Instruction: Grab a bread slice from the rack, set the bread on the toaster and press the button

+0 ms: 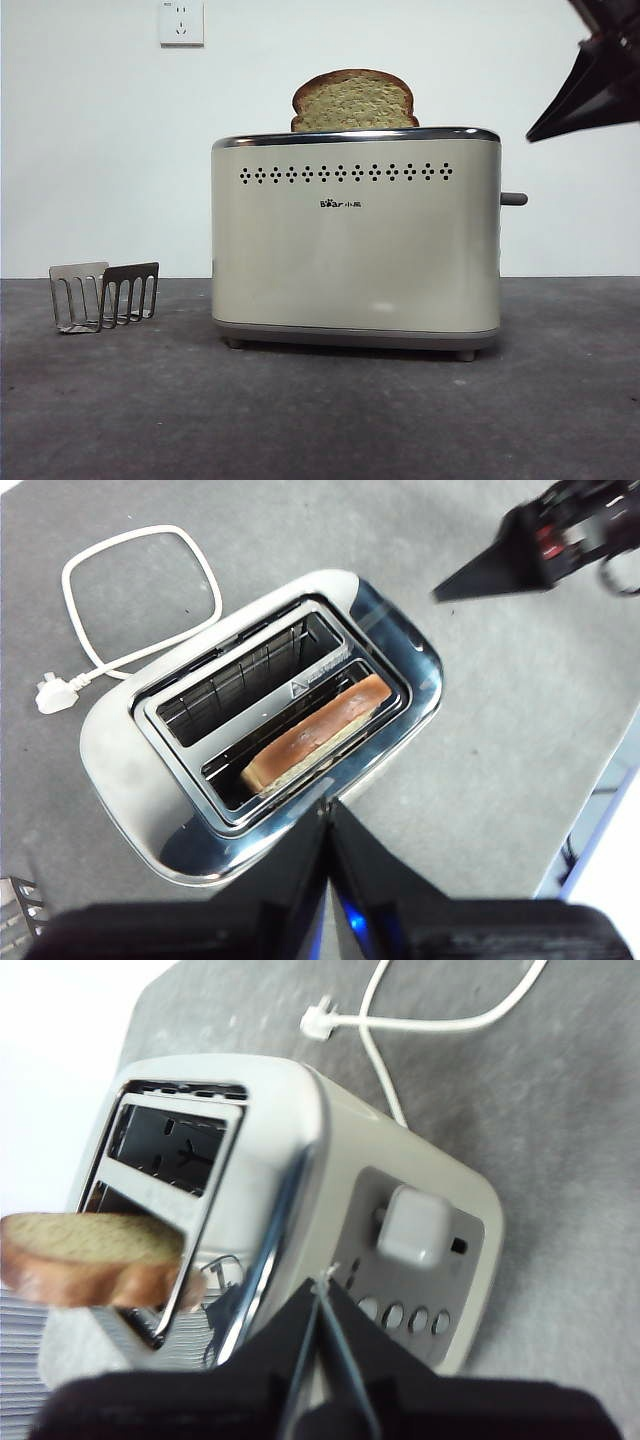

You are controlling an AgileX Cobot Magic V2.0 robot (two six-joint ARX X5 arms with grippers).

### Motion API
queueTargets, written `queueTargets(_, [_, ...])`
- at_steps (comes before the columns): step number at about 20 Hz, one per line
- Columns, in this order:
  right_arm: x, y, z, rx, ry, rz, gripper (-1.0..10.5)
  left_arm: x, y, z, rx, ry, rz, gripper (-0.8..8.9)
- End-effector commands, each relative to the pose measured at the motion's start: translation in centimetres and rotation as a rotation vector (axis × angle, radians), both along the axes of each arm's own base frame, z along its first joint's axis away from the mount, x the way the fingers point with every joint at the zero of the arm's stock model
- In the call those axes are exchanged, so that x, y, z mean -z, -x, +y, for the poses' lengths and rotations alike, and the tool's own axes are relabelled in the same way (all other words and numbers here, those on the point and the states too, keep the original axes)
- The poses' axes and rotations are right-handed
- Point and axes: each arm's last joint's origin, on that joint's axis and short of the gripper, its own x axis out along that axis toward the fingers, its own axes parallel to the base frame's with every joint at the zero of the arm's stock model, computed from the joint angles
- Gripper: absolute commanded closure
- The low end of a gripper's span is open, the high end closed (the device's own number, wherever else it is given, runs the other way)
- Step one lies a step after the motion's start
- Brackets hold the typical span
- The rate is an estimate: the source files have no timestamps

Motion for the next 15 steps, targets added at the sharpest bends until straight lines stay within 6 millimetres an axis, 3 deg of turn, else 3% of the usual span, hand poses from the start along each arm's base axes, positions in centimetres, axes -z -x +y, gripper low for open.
queueTargets(1, [1.1,-1.2,-0.1,0.010,-0.023,0.016,9.5,-0.7,1.1,0.4,-0.010,0.033,-0.002,8.19])
queueTargets(9, [4.3,-3.4,-0.1,-0.005,-0.063,0.083,9.5,-2.6,4.4,2.4,-0.029,0.095,-0.041,8.19])
queueTargets(15, [5.5,-4.0,-0.1,-0.005,-0.065,0.118,9.5,1.1,5.7,3.3,-0.039,0.019,0.072,8.19])
